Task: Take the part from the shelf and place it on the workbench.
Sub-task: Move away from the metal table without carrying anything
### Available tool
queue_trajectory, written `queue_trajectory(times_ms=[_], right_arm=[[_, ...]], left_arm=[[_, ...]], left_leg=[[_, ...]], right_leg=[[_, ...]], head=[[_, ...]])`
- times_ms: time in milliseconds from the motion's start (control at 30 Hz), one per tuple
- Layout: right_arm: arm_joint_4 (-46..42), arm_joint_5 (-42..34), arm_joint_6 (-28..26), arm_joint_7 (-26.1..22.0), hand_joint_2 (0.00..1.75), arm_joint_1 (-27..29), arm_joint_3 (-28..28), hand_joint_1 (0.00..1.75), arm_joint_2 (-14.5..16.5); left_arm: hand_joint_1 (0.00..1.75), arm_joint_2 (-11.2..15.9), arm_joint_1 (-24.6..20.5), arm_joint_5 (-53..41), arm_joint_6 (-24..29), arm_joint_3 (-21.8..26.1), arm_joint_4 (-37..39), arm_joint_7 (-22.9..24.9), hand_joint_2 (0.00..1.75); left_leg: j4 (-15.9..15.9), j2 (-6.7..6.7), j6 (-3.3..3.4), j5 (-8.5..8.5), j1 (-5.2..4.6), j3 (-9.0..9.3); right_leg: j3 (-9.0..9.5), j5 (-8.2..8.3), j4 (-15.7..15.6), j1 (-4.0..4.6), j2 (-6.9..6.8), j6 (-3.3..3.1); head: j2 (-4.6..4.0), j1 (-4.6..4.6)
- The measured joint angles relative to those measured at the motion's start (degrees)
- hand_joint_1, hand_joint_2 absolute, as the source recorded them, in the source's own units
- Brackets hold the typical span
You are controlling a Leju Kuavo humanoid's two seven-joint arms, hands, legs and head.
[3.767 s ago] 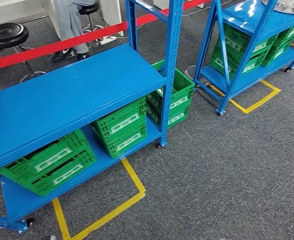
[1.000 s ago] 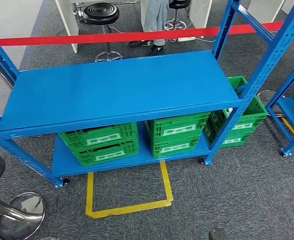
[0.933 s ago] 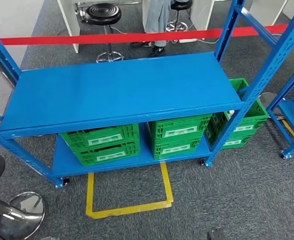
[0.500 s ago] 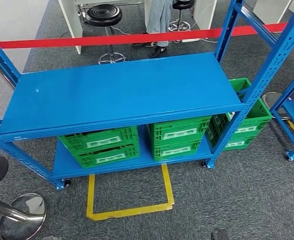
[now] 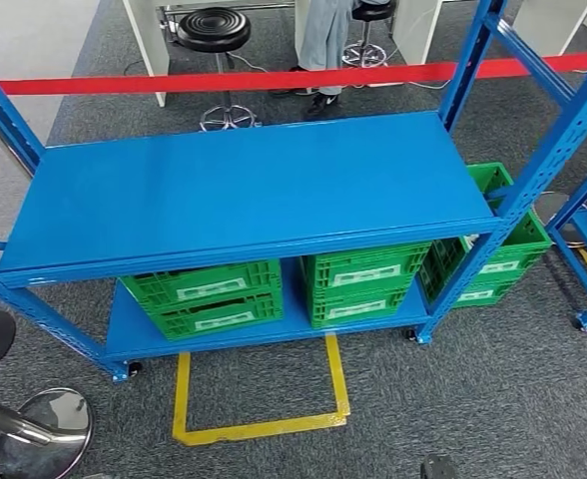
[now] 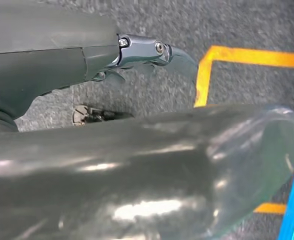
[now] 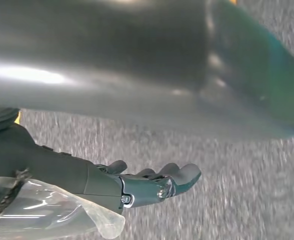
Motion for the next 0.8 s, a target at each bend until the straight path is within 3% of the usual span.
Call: queue_trajectory(times_ms=[67,133,167,200,233,300,367,467,533,600,667,700,733,800], right_arm=[[0.0,0.1,0.0,0.0,0.0,-0.1,0.0,0.0,0.0],[0.0,0.1,0.0,-0.1,0.0,-0.1,0.0,0.0,0.0],[0.0,0.1,0.0,-0.1,0.0,0.0,0.0,0.0,0.0],[0.0,0.1,0.0,-0.1,0.0,0.1,0.0,0.0,0.0],[0.1,0.1,0.1,-0.1,0.0,0.1,0.1,0.0,0.0],[0.1,0.1,0.1,-0.2,0.0,0.1,0.1,0.0,0.0],[0.1,0.2,0.2,-0.4,0.0,0.0,0.3,0.0,0.1],[0.1,0.2,0.3,-0.5,0.0,-0.1,0.5,0.0,0.1],[0.1,0.2,0.3,-0.5,0.0,-0.1,0.5,0.0,0.2],[0.1,0.2,0.3,-0.5,0.0,-0.1,0.6,0.0,0.3],[0.1,0.2,0.3,-0.5,0.0,0.0,0.7,0.0,0.3],[0.1,0.2,0.3,-0.5,0.0,0.0,0.7,0.0,0.3],[0.1,0.2,0.3,-0.5,0.0,0.0,0.7,0.0,0.3],[0.1,0.1,0.3,-0.6,0.0,0.0,0.8,0.0,0.4]], left_arm=[[0.0,-0.2,0.0,0.0,-0.1,0.1,-0.3,0.0,0.0],[0.0,-0.4,-0.1,0.0,-0.1,0.2,-0.4,0.0,0.0],[0.0,-0.5,-0.1,0.0,-0.2,0.3,-0.5,0.0,0.0],[0.0,-0.5,0.0,0.0,-0.2,0.3,-0.6,0.0,0.0],[0.0,-0.5,0.0,0.0,-0.2,0.3,-0.6,0.1,0.0],[0.0,-0.6,0.1,0.1,-0.3,0.4,-0.7,0.1,0.0],[0.0,-0.7,0.0,0.1,-0.5,0.6,-1.0,0.3,0.0],[0.0,-0.7,0.0,0.2,-0.6,0.7,-1.4,0.4,0.0],[0.0,-0.7,0.0,0.2,-0.7,0.8,-1.5,0.4,0.0],[0.0,-0.7,-0.1,0.2,-0.7,0.8,-1.6,0.4,0.0],[0.0,-0.7,-0.1,0.2,-0.7,0.8,-1.6,0.4,0.0],[0.0,-0.7,0.0,0.2,-0.7,0.8,-1.6,0.4,0.0],[0.0,-0.7,0.1,0.2,-0.7,0.9,-1.6,0.4,0.0],[0.0,-0.7,0.2,0.2,-0.7,1.0,-1.7,0.5,0.0]], left_leg=[[-0.7,-0.24,0.48,0.07,0.27,0.58],[-0.7,-0.47,0.78,-0.17,0.18,0.78],[-0.7,-0.65,0.83,-0.31,0.15,0.9],[-0.7,-0.86,0.81,-0.47,0.13,1.09],[-0.7,-1.12,0.7,-0.68,0.14,1.39],[-0.7,-1.61,0.3,-1.21,0.19,2.17],[-0.5,-2.02,-0.27,-1.75,0.08,2.57],[-0.3,-2.44,-0.94,-2.0,0.09,2.47],[0.9,-2.04,-1.42,-2.89,0.23,2.14],[6.2,-1.16,-2.0,-5.72,0.33,-0.3],[14.3,-0.74,-2.3,-8.79,0.44,-4.58],[16.8,-0.7,-2.27,-9.13,0.46,-6.1],[17.1,-0.67,-2.1,-8.23,0.44,-6.62],[11.3,-0.55,-1.32,-3.62,0.17,-4.47]], right_leg=[[-2.1,-2.22,4.1,-0.02,0.42,0.38],[-6.63,-5.23,12.2,-0.04,0.82,0.62],[-8.73,-5.89,15.4,-0.08,0.89,0.73],[-9.95,-5.42,16.7,-0.12,0.91,0.83],[-9.9,-3.74,15.5,-0.19,0.92,0.89],[-6.78,1.08,7.9,-0.44,1.2,0.93],[-3.62,3.21,1.7,-0.59,1.93,0.73],[-2.65,2.86,0.5,-0.41,2.15,-0.18],[-2.41,2.77,0.4,-0.45,1.77,-0.86],[-2.04,2.53,0.3,-0.48,1.19,-1.5],[-1.73,2.17,0.3,-0.32,0.58,-1.85],[-1.53,1.98,0.3,-0.23,0.33,-1.92],[-1.26,1.76,0.3,-0.13,0.14,-1.94],[-0.53,1.3,0.3,0.03,-0.13,-1.88]], head=[[0.0,0.22],[-0.01,0.4],[-0.01,0.42],[-0.01,0.41],[-0.01,0.42],[-0.01,0.44],[-0.01,0.48],[-0.01,0.32],[-0.01,0.14],[-0.01,-0.02],[-0.01,-0.06],[-0.01,-0.06],[-0.01,-0.07],[-0.01,-0.05]])
